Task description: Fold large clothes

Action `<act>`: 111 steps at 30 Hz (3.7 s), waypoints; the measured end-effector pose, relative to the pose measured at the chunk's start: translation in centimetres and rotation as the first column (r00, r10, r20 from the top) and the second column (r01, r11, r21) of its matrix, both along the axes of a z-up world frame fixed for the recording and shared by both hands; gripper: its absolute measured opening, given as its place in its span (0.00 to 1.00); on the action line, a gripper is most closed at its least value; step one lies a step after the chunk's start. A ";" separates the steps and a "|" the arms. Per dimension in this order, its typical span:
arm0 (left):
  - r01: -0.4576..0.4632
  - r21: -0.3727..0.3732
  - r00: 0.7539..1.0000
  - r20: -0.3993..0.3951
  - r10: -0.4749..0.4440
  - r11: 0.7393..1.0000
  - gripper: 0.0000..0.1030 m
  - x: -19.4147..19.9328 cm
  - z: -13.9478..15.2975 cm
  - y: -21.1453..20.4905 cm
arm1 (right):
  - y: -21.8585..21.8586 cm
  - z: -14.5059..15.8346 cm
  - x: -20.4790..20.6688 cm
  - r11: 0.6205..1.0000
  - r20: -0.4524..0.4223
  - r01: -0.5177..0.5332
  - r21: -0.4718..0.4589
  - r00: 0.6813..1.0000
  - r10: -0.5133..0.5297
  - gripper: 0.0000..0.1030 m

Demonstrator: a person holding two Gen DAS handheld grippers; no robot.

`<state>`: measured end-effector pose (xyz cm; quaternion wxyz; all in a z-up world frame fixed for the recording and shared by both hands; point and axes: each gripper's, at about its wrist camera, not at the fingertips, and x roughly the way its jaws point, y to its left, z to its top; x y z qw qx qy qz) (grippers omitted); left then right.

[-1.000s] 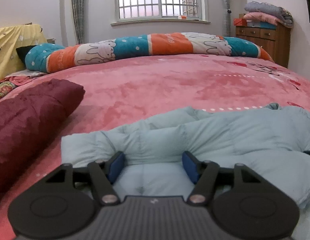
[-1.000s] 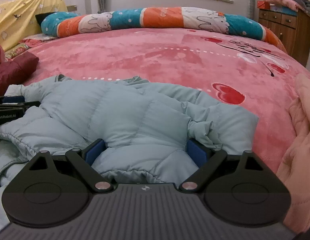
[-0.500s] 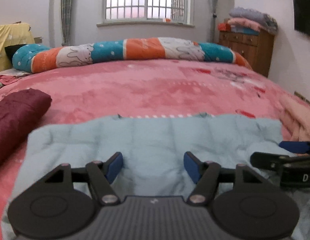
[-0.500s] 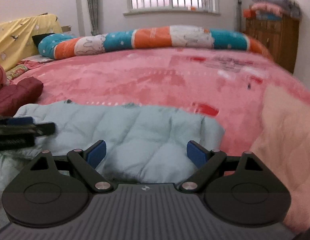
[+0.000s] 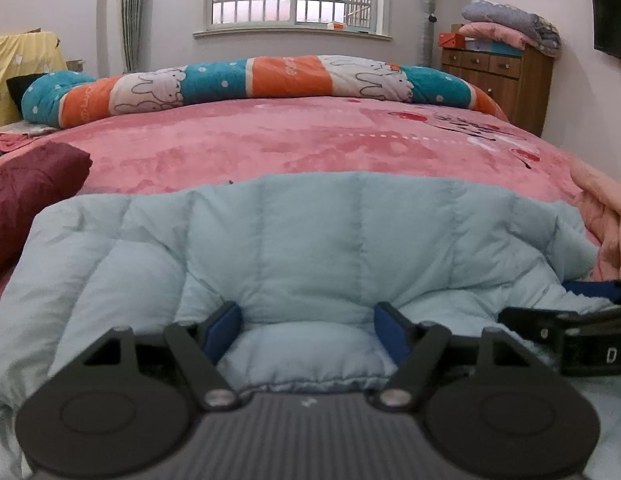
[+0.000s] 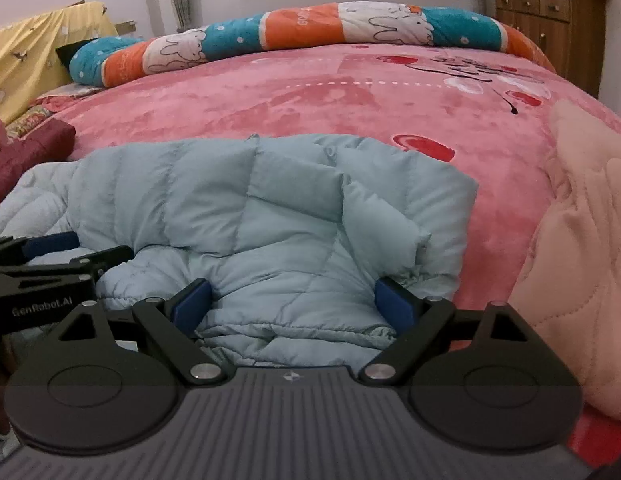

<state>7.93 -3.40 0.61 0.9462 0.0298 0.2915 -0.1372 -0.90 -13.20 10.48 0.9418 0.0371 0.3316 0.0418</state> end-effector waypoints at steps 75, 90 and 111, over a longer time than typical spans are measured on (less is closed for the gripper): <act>-0.076 -0.076 0.919 -0.392 0.040 0.994 0.83 -20.4 2.2 18.7 | 1.7 1.7 -20.9 0.977 -0.475 -0.088 0.195 0.863 0.173 1.00; -0.049 -0.264 0.901 -0.428 -0.071 0.963 0.16 -20.4 2.8 19.0 | 1.1 3.2 -21.0 0.930 -0.351 -0.104 0.354 0.906 0.235 0.29; -0.081 -0.590 0.940 -0.313 -0.135 0.804 0.09 -14.7 8.8 19.3 | -4.9 5.9 -18.0 0.524 0.018 -0.113 0.844 0.983 0.183 0.27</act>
